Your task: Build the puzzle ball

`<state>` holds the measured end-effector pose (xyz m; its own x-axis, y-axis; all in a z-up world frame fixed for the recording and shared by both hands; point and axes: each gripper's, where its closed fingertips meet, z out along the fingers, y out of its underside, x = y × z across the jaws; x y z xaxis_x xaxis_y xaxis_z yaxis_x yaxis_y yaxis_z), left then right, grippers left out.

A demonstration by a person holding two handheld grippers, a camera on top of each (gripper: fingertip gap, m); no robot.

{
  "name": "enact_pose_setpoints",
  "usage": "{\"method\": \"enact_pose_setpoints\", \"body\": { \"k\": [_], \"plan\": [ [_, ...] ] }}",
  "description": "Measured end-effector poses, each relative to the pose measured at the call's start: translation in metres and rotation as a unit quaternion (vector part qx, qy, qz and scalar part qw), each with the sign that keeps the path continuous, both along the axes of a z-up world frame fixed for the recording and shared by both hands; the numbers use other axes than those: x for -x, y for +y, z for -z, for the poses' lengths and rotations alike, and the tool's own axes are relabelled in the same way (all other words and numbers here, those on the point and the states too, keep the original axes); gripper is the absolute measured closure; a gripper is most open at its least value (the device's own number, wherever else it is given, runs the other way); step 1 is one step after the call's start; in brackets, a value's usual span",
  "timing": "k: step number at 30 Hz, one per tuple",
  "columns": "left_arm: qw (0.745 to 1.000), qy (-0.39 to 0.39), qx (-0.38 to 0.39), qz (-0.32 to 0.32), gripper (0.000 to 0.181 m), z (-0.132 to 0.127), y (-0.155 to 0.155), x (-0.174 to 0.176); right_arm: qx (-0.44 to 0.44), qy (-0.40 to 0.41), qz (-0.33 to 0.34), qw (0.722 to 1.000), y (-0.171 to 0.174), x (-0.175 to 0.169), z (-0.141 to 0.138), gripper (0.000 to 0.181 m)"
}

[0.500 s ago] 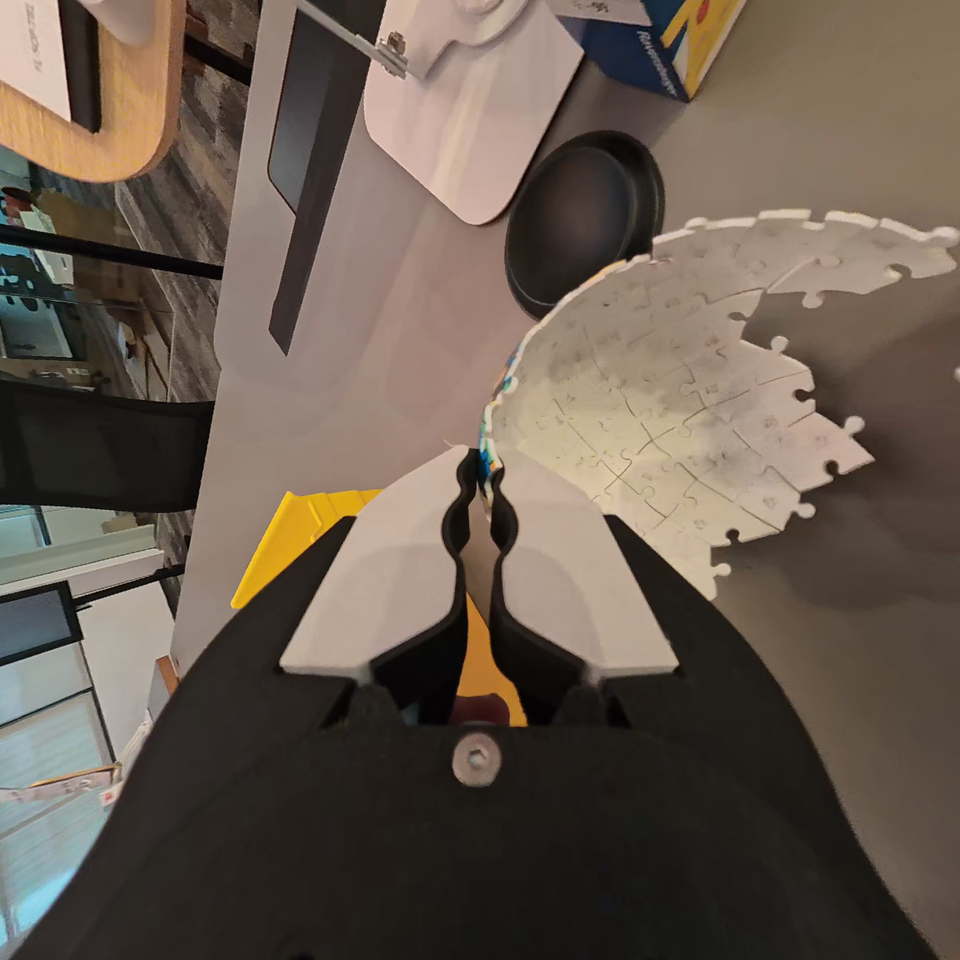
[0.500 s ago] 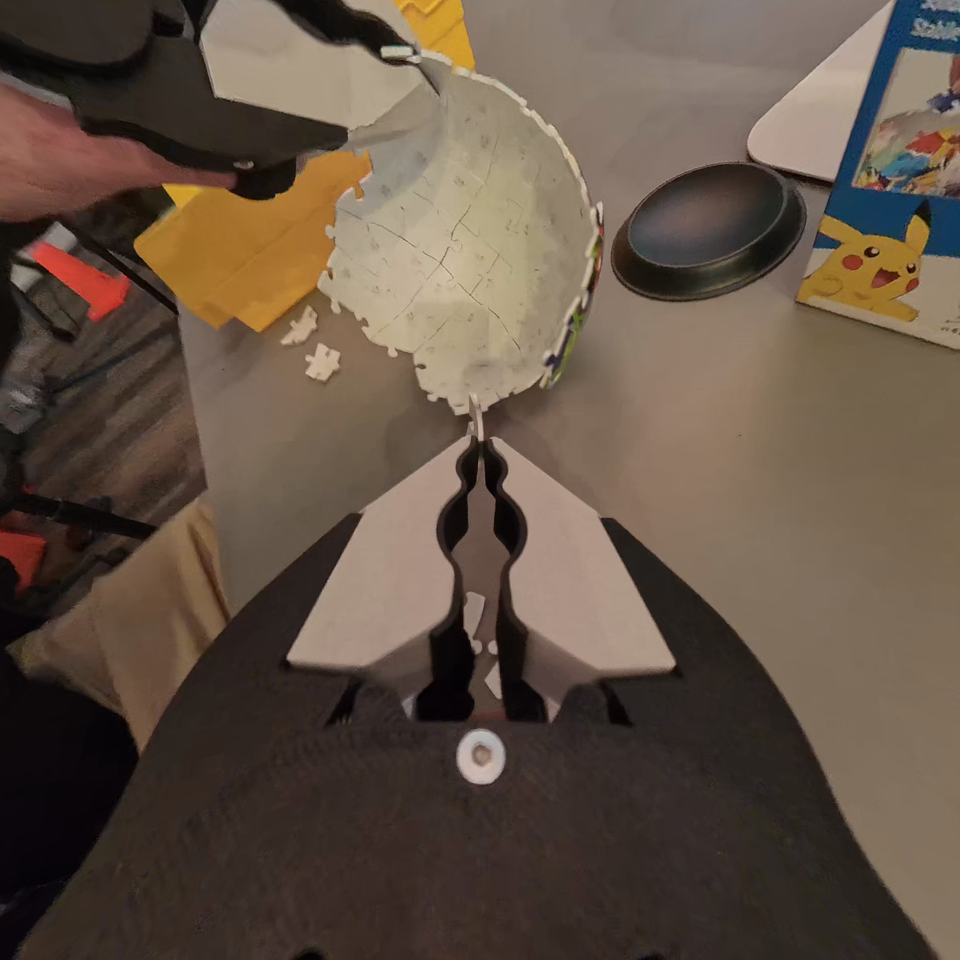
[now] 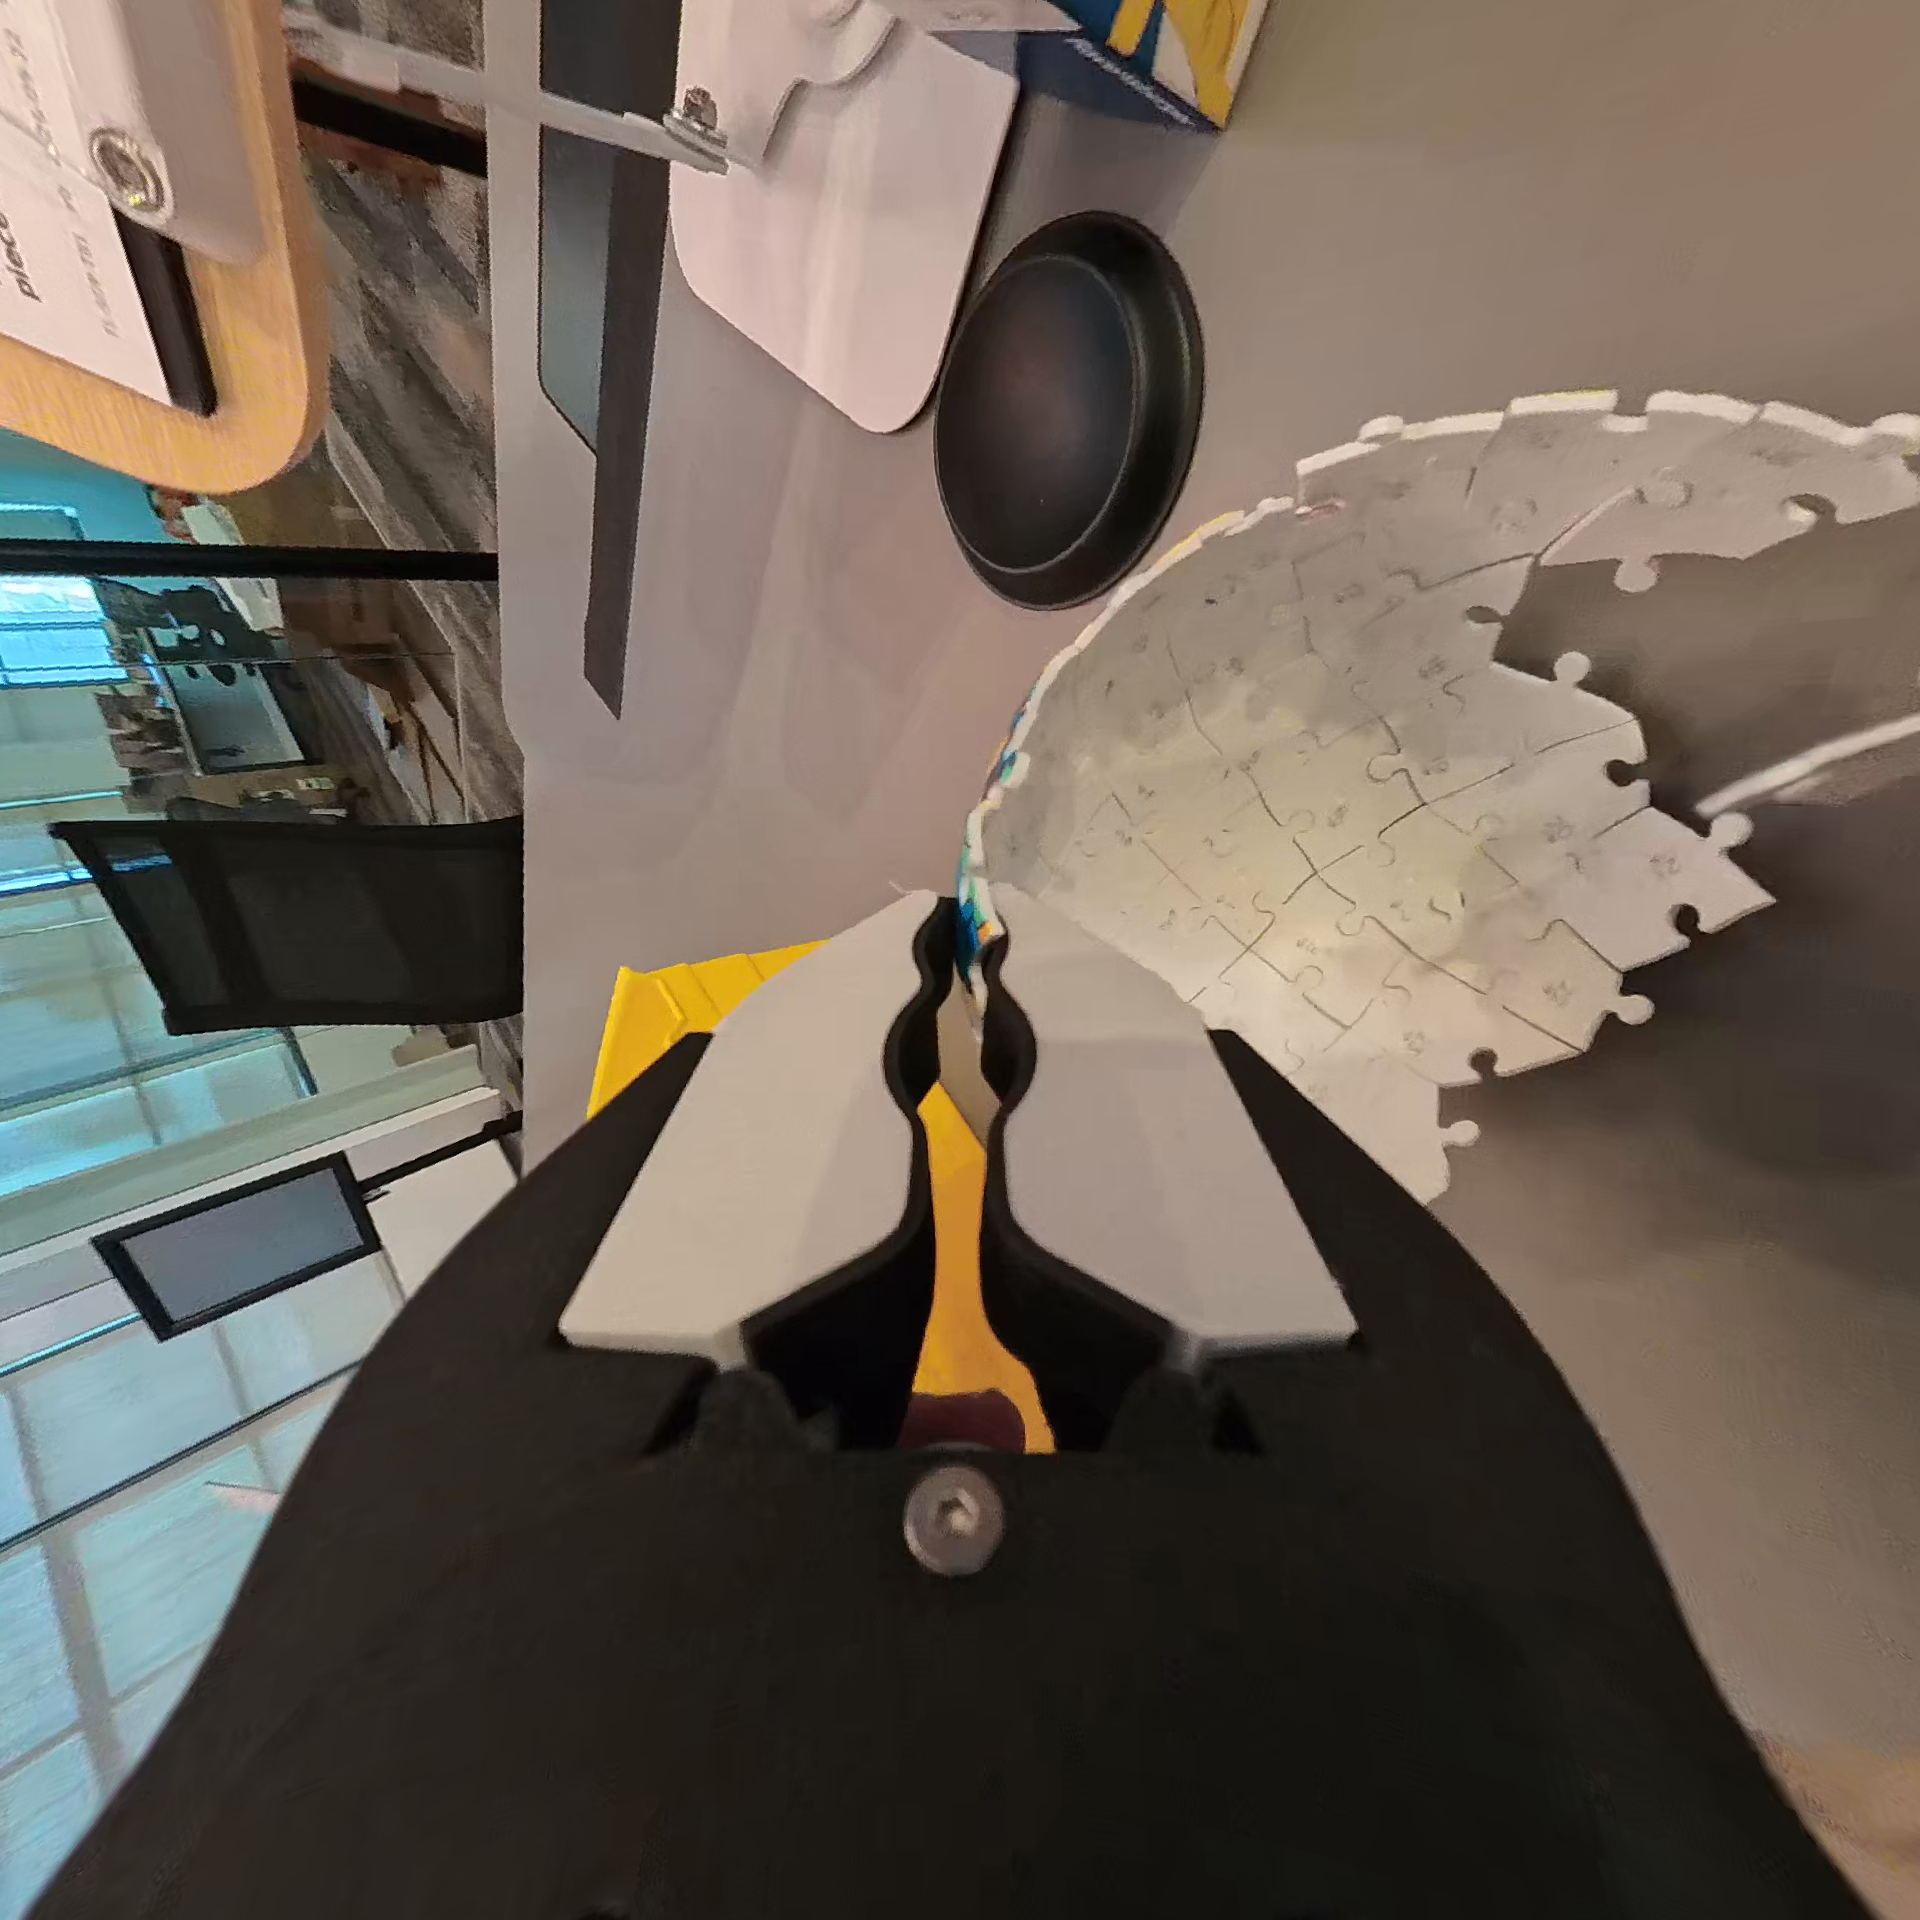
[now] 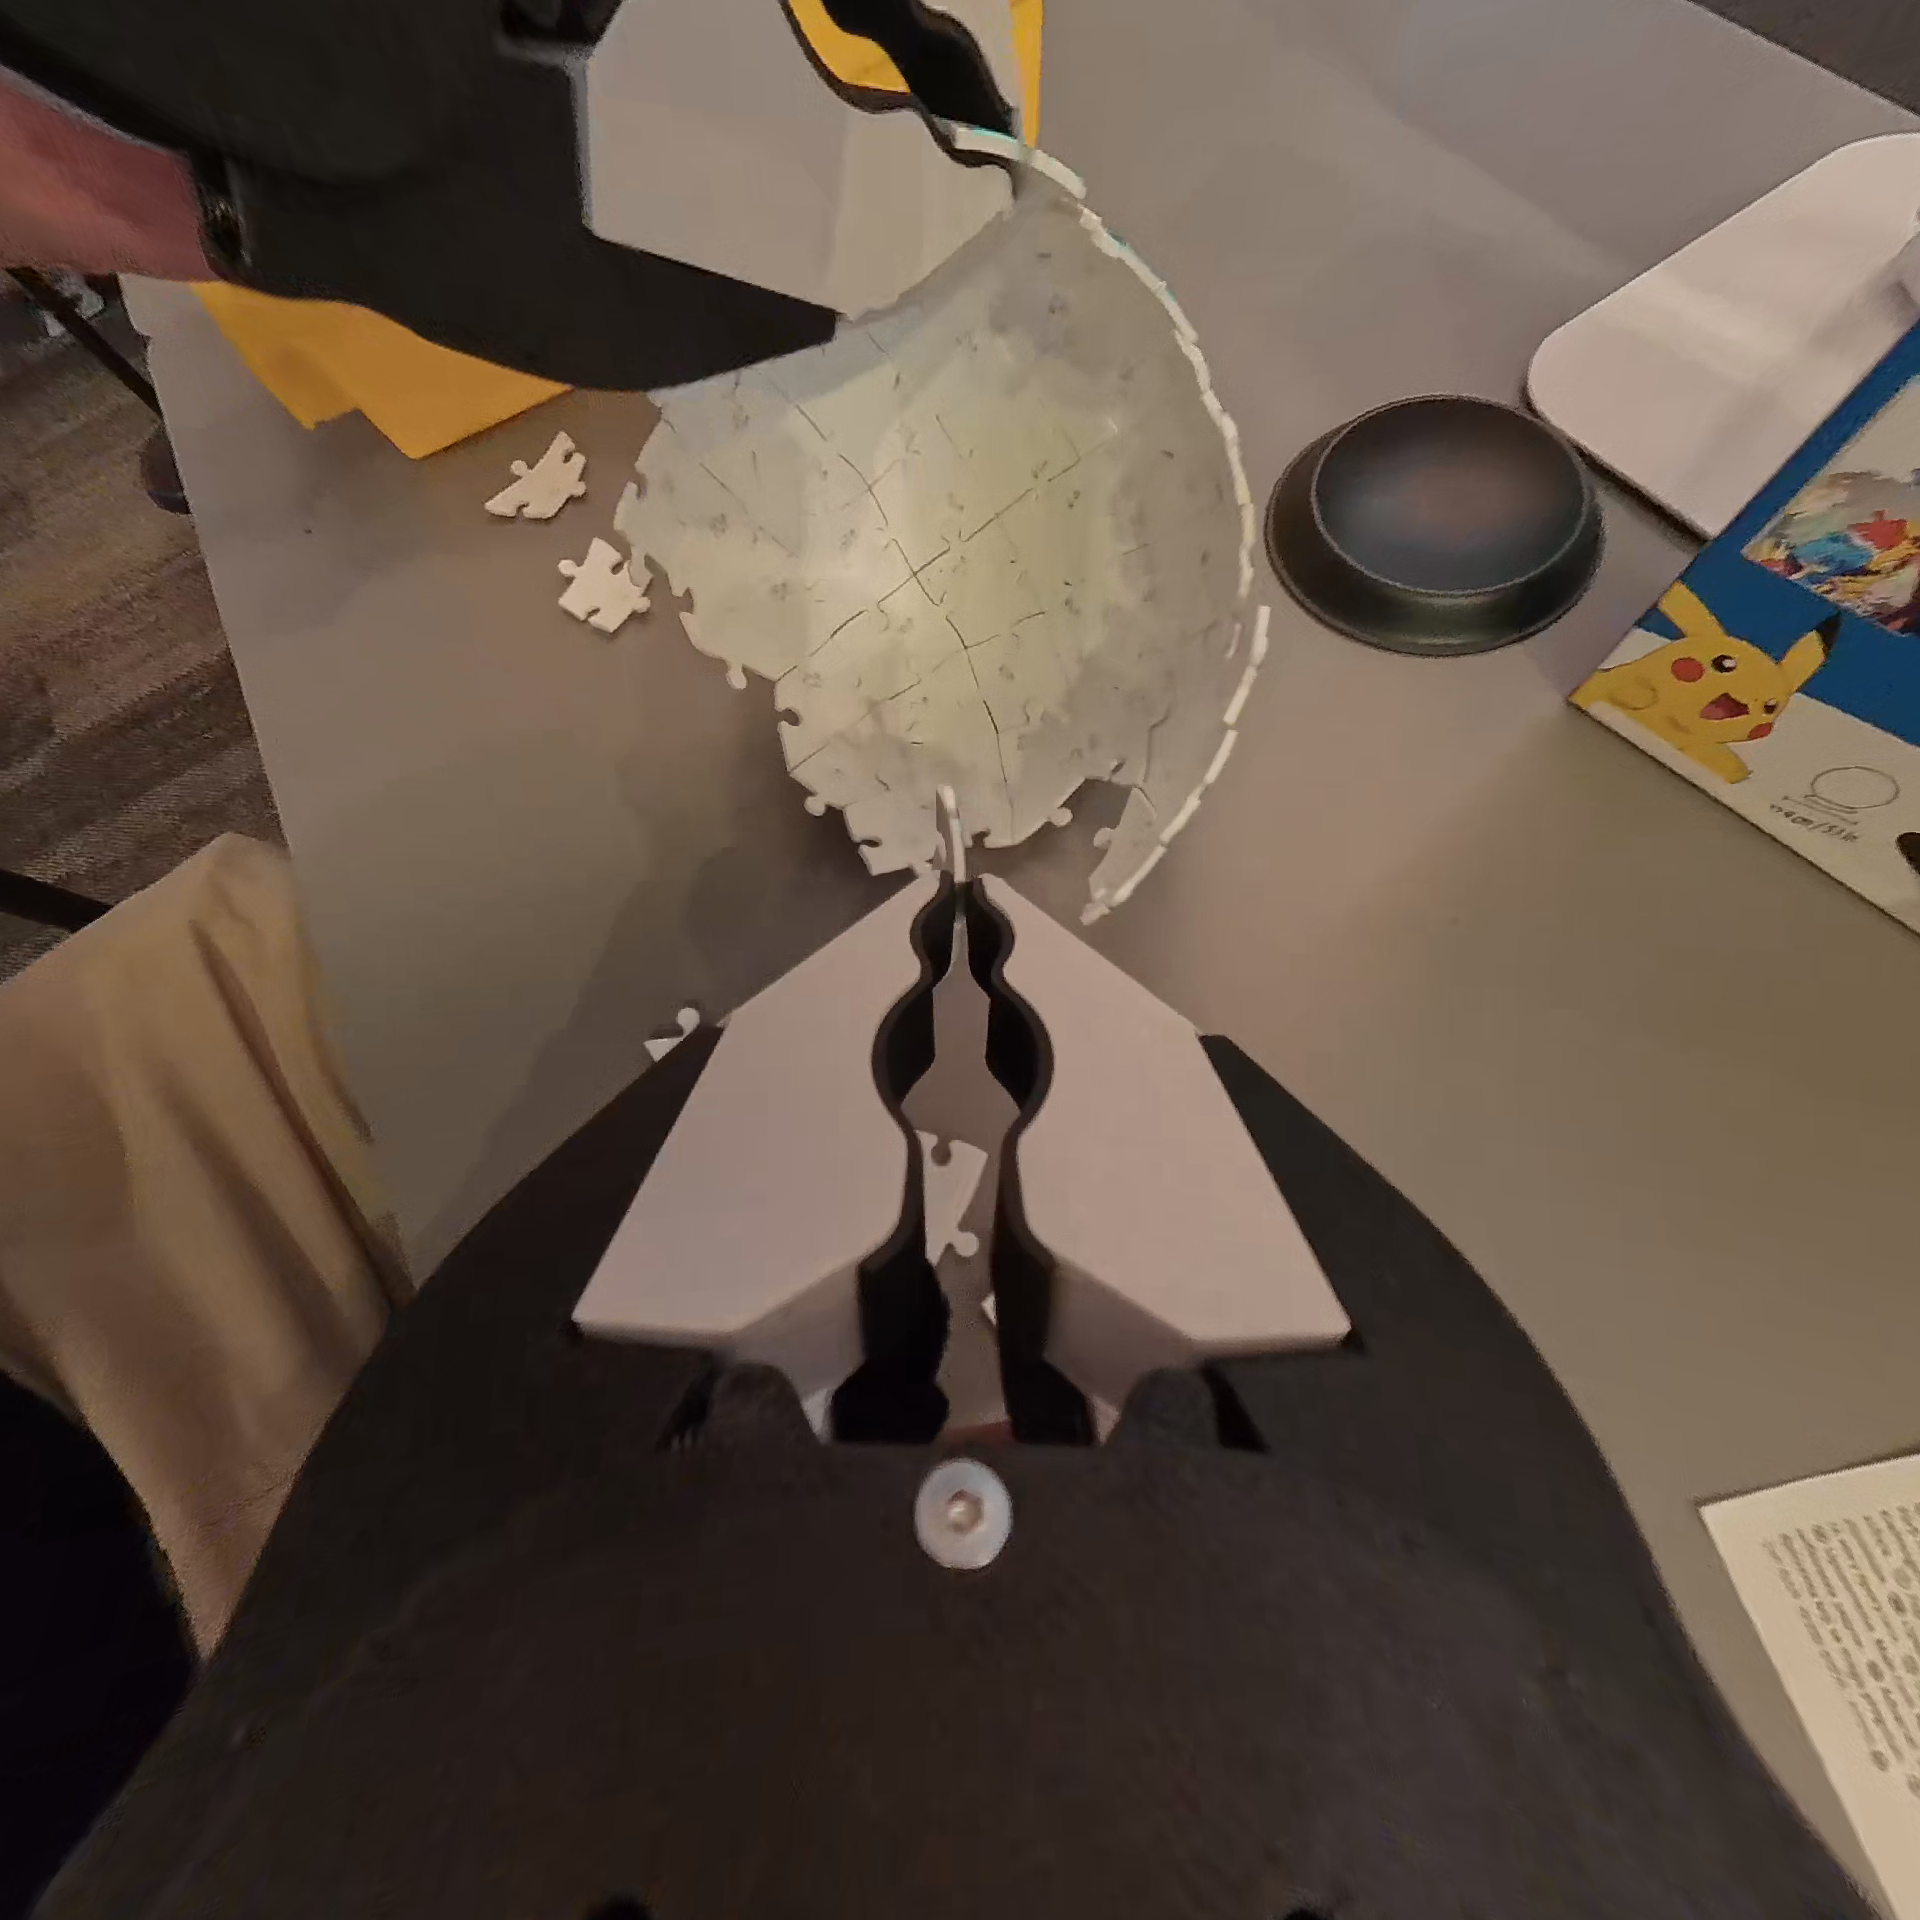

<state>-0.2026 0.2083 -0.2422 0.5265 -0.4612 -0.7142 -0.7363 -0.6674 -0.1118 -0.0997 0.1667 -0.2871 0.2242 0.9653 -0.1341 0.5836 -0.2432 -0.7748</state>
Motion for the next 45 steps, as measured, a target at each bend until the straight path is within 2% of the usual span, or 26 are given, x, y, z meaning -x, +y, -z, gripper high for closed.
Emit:
{"method": "enact_pose_setpoints", "body": {
  "k": [10, 16, 24, 33, 45],
  "plan": [
    [0.999, 0.042, 0.015, 0.006, 0.179, -0.002, -0.009, 0.0, -0.03, -0.029, 0.002, 0.999, -0.006, 0.002, 0.01, 0.181],
    [1.0, 0.027, 0.011, 0.003, 0.179, 0.0, -0.009, 0.008, 0.008, 0.019, 0.008, 1.0, -0.013, 0.008, 0.003, 0.181],
    [1.0, 0.022, -0.008, 0.018, 0.179, -0.001, -0.009, 0.007, 0.063, 0.05, 0.055, 0.995, 0.005, 0.008, -0.001, 0.181],
    [0.998, 0.034, -0.012, 0.042, 0.179, -0.003, -0.011, 0.0, 0.066, 0.01, 0.049, 0.997, 0.007, 0.025, -0.005, 0.181],
    [0.997, 0.043, -0.009, 0.061, 0.179, -0.003, -0.014, -0.007, 0.062, -0.052, 0.048, 0.996, 0.006, 0.026, 0.023, 0.181]
  ]
}}
